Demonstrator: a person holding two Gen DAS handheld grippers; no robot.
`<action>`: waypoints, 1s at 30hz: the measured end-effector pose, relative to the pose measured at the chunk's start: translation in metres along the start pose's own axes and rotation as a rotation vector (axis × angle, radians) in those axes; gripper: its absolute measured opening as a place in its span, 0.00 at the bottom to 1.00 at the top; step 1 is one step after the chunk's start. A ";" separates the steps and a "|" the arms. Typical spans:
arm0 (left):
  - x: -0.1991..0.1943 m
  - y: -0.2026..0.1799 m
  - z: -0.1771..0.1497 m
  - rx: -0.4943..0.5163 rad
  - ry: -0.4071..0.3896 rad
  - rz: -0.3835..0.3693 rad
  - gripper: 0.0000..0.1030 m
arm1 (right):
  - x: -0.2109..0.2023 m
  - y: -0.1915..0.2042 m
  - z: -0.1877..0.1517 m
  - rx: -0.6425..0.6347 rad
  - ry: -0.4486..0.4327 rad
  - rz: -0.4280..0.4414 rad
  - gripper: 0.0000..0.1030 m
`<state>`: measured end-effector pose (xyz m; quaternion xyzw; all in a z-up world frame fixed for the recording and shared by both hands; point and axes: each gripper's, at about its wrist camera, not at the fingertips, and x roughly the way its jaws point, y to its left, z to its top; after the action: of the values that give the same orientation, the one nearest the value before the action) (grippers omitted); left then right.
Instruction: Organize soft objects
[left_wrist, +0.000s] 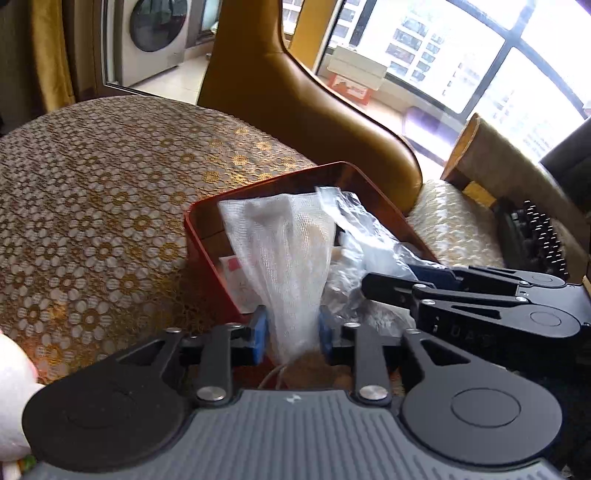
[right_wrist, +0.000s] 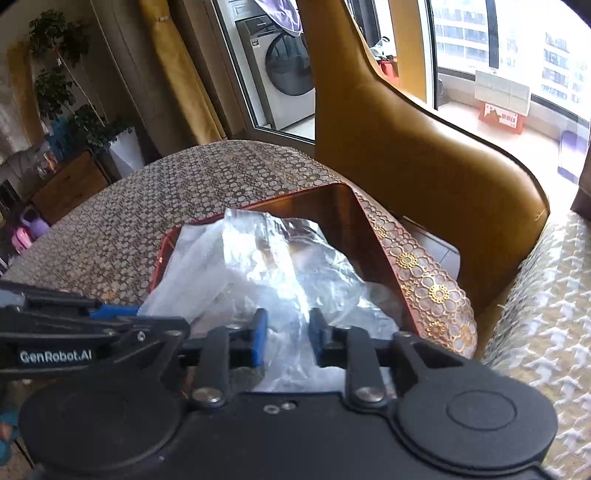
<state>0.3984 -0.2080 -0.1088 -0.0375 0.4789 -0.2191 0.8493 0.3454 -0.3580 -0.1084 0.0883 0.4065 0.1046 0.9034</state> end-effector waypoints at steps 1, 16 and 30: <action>-0.002 0.000 0.000 -0.005 -0.006 -0.013 0.45 | -0.003 0.001 0.001 0.002 -0.010 0.004 0.40; -0.060 -0.005 -0.004 0.011 -0.134 -0.010 0.74 | -0.064 0.008 0.004 -0.047 -0.118 0.034 0.61; -0.142 -0.035 -0.057 0.126 -0.293 0.057 0.74 | -0.140 0.048 -0.027 -0.149 -0.212 0.054 0.67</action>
<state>0.2760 -0.1732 -0.0173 -0.0023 0.3360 -0.2164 0.9167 0.2287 -0.3461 -0.0137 0.0426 0.2973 0.1487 0.9422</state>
